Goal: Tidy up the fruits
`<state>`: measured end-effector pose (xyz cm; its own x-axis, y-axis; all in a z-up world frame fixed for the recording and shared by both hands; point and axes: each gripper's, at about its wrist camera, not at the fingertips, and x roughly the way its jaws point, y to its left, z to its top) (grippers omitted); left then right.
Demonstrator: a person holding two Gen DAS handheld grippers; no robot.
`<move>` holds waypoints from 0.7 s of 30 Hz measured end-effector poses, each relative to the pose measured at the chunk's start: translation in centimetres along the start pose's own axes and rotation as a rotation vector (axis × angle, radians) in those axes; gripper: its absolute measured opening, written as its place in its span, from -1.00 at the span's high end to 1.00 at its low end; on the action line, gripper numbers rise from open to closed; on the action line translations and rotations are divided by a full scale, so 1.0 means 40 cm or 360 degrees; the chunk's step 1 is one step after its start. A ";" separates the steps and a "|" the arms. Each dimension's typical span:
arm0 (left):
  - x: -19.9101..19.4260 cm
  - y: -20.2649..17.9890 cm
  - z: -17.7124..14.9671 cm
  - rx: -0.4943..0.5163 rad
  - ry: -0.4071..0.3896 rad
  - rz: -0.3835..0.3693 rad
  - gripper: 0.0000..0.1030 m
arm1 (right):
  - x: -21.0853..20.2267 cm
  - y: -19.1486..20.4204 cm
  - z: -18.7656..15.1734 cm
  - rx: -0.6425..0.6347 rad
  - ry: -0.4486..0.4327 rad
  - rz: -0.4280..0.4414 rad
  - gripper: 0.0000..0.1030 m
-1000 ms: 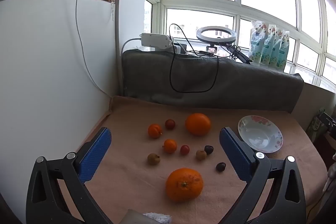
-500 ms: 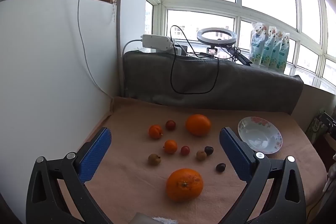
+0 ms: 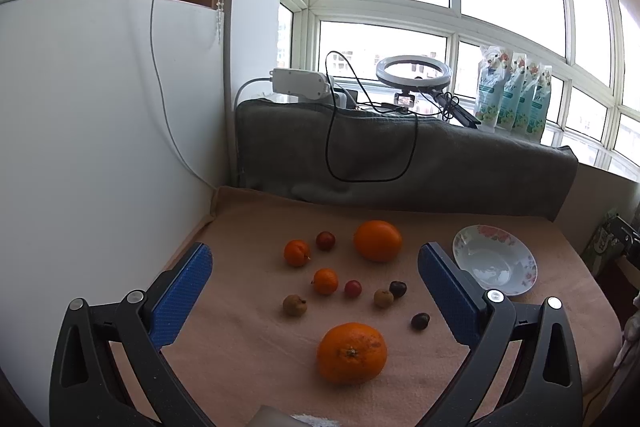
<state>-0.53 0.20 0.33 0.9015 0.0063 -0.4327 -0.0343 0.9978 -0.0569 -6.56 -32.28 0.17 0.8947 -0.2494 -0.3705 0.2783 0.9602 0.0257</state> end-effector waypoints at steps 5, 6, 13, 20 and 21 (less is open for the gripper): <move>0.000 0.000 0.000 0.0001 -0.0001 -0.0003 -0.99 | 0.003 -0.005 -0.010 -0.0003 -0.0008 0.0004 -1.00; 0.000 0.001 0.000 0.0002 -0.0001 -0.0003 -0.99 | 0.002 -0.005 -0.009 -0.0004 -0.0009 0.0005 -1.00; 0.001 0.000 -0.001 0.0000 -0.0002 -0.0005 -0.99 | 0.000 -0.002 -0.007 0.0000 -0.0009 0.0001 -1.00; 0.001 -0.001 -0.001 0.0000 -0.0001 -0.0001 -0.99 | 0.004 -0.002 -0.007 -0.0007 -0.0002 0.0007 -1.00; 0.002 0.000 -0.001 -0.0002 -0.0001 0.0000 -0.99 | 0.005 -0.002 -0.007 -0.0005 0.0001 0.0009 -1.00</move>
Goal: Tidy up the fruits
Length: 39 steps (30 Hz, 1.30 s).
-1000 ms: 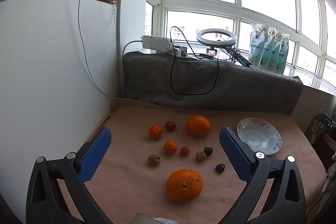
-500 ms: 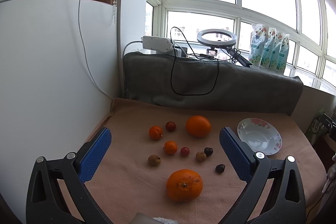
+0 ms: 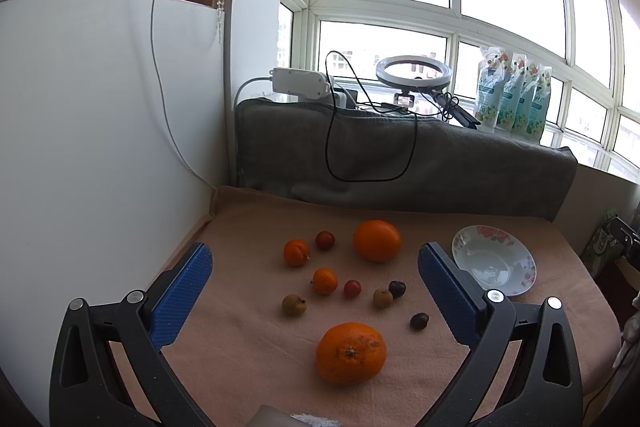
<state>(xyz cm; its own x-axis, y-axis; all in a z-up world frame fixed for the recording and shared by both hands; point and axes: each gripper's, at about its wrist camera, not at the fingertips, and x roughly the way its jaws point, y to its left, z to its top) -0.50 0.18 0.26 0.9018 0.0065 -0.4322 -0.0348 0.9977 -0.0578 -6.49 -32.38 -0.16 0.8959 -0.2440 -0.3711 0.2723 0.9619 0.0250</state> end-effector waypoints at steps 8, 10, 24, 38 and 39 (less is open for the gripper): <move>-0.001 0.001 -0.002 0.0000 -0.0004 0.0001 -0.99 | 0.000 0.000 0.000 0.0004 -0.0001 -0.0003 -1.00; -0.002 0.001 -0.002 -0.0001 -0.0004 0.0002 -0.99 | -0.001 0.000 -0.001 0.0005 0.0000 0.0000 -1.00; -0.002 0.000 -0.002 -0.0001 -0.0003 0.0004 -0.99 | -0.001 0.000 -0.003 0.0005 -0.0001 -0.0001 -1.00; -0.001 0.010 -0.008 -0.0014 0.0005 0.0010 -0.99 | 0.006 0.013 -0.017 -0.0007 0.0010 0.0009 -1.00; -0.001 0.012 -0.009 -0.0019 0.0007 0.0009 -0.99 | 0.007 0.015 -0.019 -0.0006 0.0013 0.0011 -1.00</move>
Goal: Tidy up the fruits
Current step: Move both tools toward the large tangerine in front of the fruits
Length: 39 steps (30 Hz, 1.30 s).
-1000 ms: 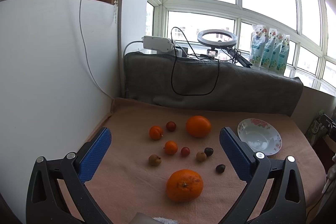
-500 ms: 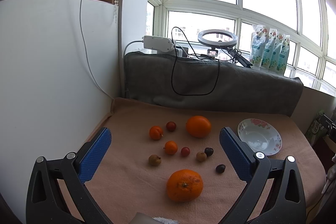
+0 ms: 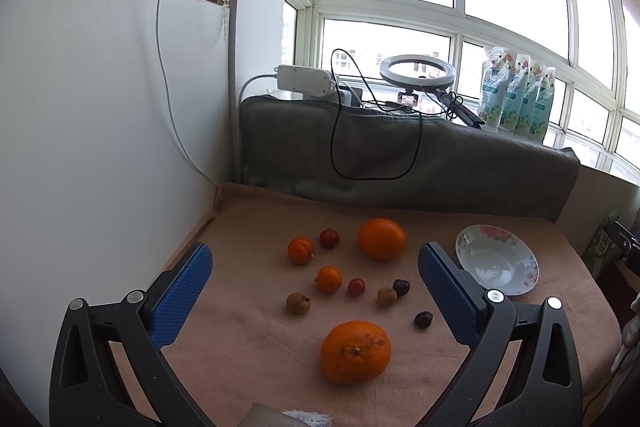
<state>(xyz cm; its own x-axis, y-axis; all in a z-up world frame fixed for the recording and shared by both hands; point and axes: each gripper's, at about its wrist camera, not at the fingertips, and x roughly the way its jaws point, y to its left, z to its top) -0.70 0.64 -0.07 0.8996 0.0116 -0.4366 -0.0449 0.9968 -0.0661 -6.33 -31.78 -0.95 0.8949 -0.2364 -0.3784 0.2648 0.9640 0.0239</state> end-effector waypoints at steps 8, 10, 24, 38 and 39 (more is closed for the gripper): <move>-0.001 0.024 -0.009 -0.0018 0.0025 0.0007 -0.99 | 0.013 0.021 -0.010 -0.0012 0.0044 0.0054 -1.00; 0.000 0.034 -0.013 -0.0041 0.0043 -0.0003 -0.99 | 0.021 0.028 -0.012 -0.0019 0.0066 0.0084 -1.00; 0.038 0.084 -0.080 -0.0153 0.0238 -0.0110 -0.98 | 0.103 0.137 -0.063 -0.0056 0.0351 0.0528 -1.00; 0.098 0.090 -0.175 -0.0324 0.0495 -0.0351 -0.74 | 0.184 0.255 -0.105 -0.0047 0.0669 0.0972 -0.85; 0.102 0.091 -0.181 -0.0341 0.0510 -0.0376 -0.71 | 0.190 0.266 -0.109 -0.0044 0.0696 0.1006 -0.85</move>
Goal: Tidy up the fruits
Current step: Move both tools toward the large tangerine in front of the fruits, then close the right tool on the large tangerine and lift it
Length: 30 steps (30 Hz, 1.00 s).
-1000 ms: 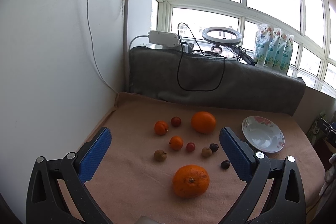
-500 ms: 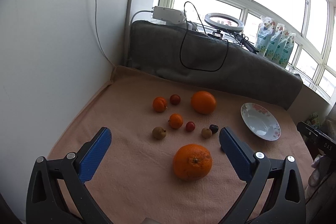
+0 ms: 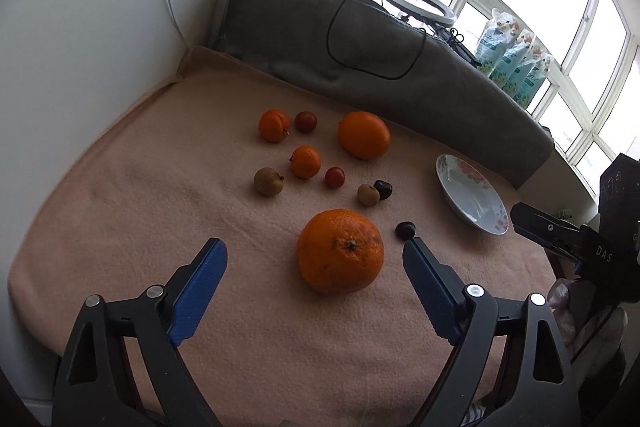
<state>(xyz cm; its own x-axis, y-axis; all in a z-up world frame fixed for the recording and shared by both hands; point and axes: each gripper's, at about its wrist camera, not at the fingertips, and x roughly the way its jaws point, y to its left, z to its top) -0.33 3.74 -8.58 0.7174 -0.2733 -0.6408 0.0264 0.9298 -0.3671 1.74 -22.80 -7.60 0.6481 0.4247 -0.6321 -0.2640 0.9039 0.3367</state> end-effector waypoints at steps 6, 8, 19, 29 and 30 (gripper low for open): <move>0.033 0.000 -0.022 -0.0035 0.0090 -0.0095 -0.56 | 0.072 0.032 -0.003 0.0015 0.0133 0.0157 -0.69; 0.042 -0.003 -0.028 -0.0034 0.0113 -0.0119 -0.49 | 0.094 0.040 -0.005 0.0018 0.0174 0.0183 -0.62; 0.086 -0.004 -0.045 -0.0030 0.0205 -0.0191 -0.30 | 0.192 0.082 -0.016 0.0033 0.0369 0.0334 -0.54; 0.107 -0.016 -0.050 0.0046 0.0236 -0.0159 -0.21 | 0.255 0.120 -0.025 -0.0023 0.0457 0.0353 -0.54; 0.110 -0.016 -0.051 0.0043 0.0239 -0.0160 -0.20 | 0.261 0.122 -0.026 -0.0024 0.0462 0.0343 -0.54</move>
<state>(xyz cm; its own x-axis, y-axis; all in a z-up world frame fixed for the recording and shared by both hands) 1.41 1.44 -12.53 0.5981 -0.3972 -0.6961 0.1131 0.9017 -0.4174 6.49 -13.89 -13.28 0.3473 0.6008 -0.7200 -0.3846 0.7915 0.4749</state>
